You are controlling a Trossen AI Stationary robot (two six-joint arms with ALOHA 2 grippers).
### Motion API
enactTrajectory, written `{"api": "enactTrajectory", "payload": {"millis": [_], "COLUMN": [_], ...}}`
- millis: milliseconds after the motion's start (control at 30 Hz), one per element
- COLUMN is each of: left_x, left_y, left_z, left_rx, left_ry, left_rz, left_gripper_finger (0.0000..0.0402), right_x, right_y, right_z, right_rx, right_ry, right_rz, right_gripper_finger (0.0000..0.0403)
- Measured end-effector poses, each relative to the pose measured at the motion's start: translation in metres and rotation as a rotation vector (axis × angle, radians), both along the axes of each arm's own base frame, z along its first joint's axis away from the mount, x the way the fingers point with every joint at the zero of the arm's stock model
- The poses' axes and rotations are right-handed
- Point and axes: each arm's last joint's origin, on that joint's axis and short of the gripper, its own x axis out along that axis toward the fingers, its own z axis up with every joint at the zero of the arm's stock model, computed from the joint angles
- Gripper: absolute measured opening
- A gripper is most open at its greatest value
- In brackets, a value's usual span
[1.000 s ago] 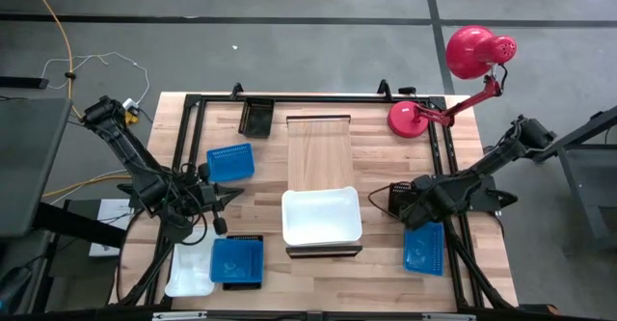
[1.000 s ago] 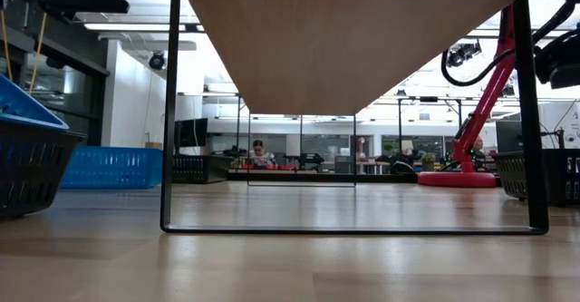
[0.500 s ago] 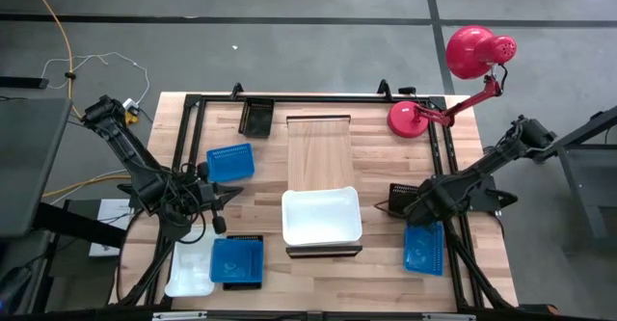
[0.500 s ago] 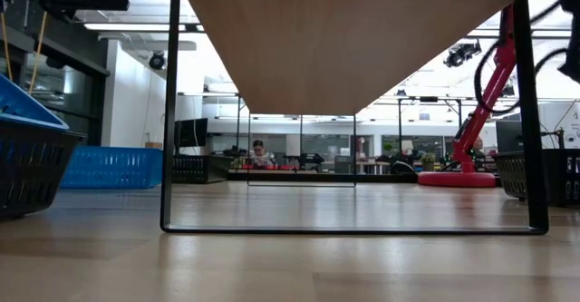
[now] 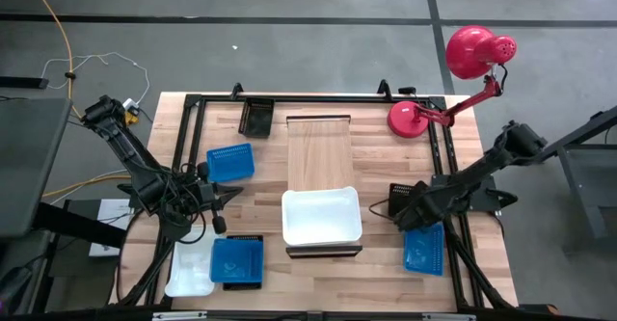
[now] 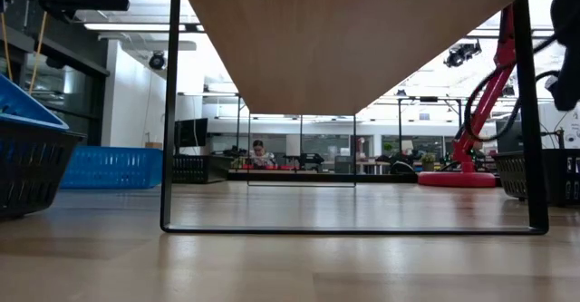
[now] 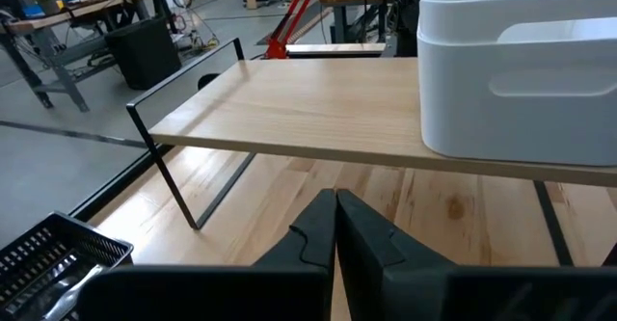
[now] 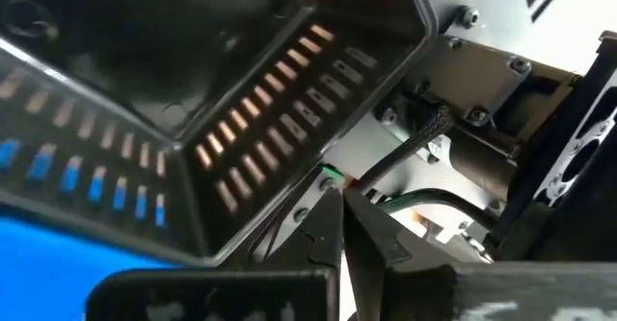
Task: Stack baskets on shelf by color
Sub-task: Put the right black bin on the shelf
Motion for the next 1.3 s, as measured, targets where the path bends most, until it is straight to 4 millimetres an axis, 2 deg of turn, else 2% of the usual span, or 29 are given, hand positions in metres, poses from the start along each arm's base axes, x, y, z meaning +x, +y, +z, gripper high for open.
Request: {"api": "enactTrajectory", "payload": {"millis": [200,533,867,1000,1133,1300], "left_x": [0.0,0.0,0.0,0.0,0.0,0.0], "left_y": [0.0,0.0,0.0,0.0,0.0,0.0], "left_z": [0.0,0.0,0.0,0.0,0.0,0.0], "left_rx": [0.0,0.0,0.014,0.015,0.015,0.014], "left_ry": [0.0,0.0,0.009,0.009,0.009,0.01], "left_rz": [0.0,0.0,-0.004,-0.004,-0.004,-0.006], "left_gripper_finger": [0.0,0.0,0.0,0.0,0.0,0.0], "right_x": [0.004,0.007,0.021,0.023,0.024,0.037], "right_y": [0.002,0.002,0.006,0.006,0.006,0.018], "right_z": [-0.009,-0.012,-0.006,0.006,0.031,0.05], "right_rx": [-0.04,-0.103,-0.15,-0.186,-0.334,-0.335], "right_ry": [0.05,-0.003,-0.157,-0.141,-0.137,-0.377], "right_rz": [-0.001,-0.033,0.018,0.05,0.052,0.047], "right_gripper_finger": [0.0,0.0,0.0,0.0,0.0,0.0]}}
